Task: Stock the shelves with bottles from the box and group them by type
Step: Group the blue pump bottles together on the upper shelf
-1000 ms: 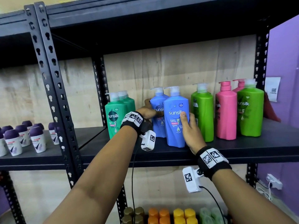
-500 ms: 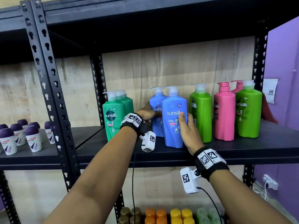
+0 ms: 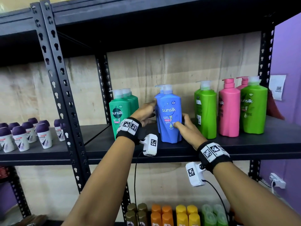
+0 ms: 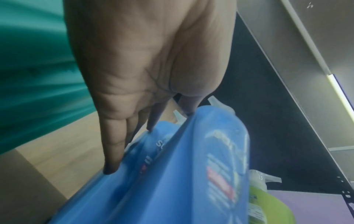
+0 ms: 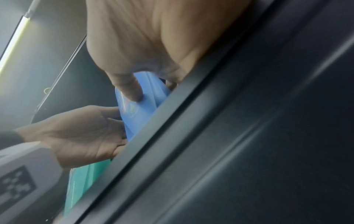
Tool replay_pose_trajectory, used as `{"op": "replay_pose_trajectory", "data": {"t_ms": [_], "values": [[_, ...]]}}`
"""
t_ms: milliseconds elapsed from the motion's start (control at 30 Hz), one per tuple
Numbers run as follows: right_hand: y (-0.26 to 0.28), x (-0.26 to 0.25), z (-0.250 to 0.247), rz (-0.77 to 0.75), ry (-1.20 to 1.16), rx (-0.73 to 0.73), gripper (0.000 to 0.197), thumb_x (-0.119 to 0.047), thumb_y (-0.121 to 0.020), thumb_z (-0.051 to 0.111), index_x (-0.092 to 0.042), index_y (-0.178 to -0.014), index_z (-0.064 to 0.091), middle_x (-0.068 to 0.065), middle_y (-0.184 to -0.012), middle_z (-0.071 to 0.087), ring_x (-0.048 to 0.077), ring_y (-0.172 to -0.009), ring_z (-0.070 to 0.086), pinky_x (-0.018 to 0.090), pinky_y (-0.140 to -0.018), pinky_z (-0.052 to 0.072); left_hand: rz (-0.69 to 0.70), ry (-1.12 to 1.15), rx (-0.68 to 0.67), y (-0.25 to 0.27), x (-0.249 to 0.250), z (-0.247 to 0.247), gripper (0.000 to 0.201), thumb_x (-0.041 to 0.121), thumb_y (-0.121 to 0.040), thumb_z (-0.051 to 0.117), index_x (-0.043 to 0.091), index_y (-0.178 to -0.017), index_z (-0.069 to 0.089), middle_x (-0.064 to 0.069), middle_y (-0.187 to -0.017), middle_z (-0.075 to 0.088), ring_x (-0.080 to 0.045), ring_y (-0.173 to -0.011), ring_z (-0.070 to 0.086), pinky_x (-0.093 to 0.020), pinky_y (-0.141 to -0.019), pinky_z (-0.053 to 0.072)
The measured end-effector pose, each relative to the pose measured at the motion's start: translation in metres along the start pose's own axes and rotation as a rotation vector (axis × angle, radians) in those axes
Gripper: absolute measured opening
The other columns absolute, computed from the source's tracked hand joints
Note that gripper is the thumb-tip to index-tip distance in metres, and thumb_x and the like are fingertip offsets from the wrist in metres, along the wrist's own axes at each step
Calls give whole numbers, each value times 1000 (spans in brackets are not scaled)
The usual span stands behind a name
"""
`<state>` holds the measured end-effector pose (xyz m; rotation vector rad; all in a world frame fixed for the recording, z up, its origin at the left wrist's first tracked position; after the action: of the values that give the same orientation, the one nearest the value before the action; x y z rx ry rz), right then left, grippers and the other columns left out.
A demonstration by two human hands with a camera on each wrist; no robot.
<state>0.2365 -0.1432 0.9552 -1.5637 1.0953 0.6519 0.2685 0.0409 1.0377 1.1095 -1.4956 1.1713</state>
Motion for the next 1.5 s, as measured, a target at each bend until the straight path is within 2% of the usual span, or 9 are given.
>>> {"op": "replay_pose_trajectory", "data": {"t_ms": [133,267,433,633,900,1100,1233,1367,1500], "values": [[-4,3,7,-92,120,-24,56,-38,-94,67,-22,-144,46,-4,-141,56,11,-124,55,25,-98,41,78,46,-31,21,-3,-6,52,49,-102,51,18,-144,51,-4,-147,55,-26,-138,49,-59,-109,43],[-7,7,8,-111,220,-11,61,-48,-93,66,-22,-145,49,-1,-138,62,17,-124,60,36,-105,46,164,-45,-49,34,-14,-2,37,20,-93,73,23,-126,56,-8,-132,66,-28,-122,64,-54,-102,52],[-10,12,9,-68,214,-36,61,-49,-94,64,-20,-144,45,0,-140,61,17,-128,58,40,-109,45,178,-7,4,36,-26,6,58,7,-92,71,9,-143,44,-17,-135,62,-34,-122,63,-57,-100,52],[-12,14,10,-46,331,-30,57,-57,-95,57,-19,-138,52,3,-134,65,24,-120,61,38,-100,48,213,-41,3,36,-24,7,55,7,-94,69,9,-143,45,-18,-134,62,-33,-121,63,-49,-97,55],[-11,13,11,-48,388,9,57,-59,-94,56,-22,-137,53,3,-127,68,25,-116,64,33,-91,49,244,-70,23,34,-28,8,49,5,-96,66,7,-141,48,-17,-134,62,-31,-124,62,-48,-106,50],[-7,11,10,-91,417,60,54,-58,-91,61,-21,-130,62,1,-119,72,20,-107,66,24,-80,42,259,-141,66,33,-33,6,50,17,-95,71,10,-140,52,-12,-131,66,-26,-119,65,-44,-103,53],[2,5,11,-130,429,137,51,-52,-88,68,-15,-123,61,5,-114,69,21,-103,65,34,-89,50,298,-382,225,35,-34,7,44,31,-92,73,13,-130,61,-3,-122,71,-15,-102,69,-27,-88,55],[13,1,12,-140,554,108,44,-40,-91,68,-10,-120,54,11,-115,59,30,-105,60,43,-92,50,384,-487,435,49,-34,16,39,30,-94,69,7,-125,64,-7,-113,74,-22,-103,70,-30,-89,54],[23,-9,-2,-225,607,99,17,-26,-93,61,-12,-103,60,7,-102,62,27,-96,62,39,-86,50,507,-529,558,63,-33,31,20,25,-94,63,8,-102,69,-7,-100,72,-24,-92,69,-39,-87,54]]}}
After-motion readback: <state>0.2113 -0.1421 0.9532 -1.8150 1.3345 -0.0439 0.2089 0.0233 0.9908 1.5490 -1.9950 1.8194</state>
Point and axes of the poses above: each hand's wrist, its own y-axis away from the middle knuckle, its own z-axis out of the palm, x = y × z, the point moved 1 cm from there along -y, towards the middle knuckle
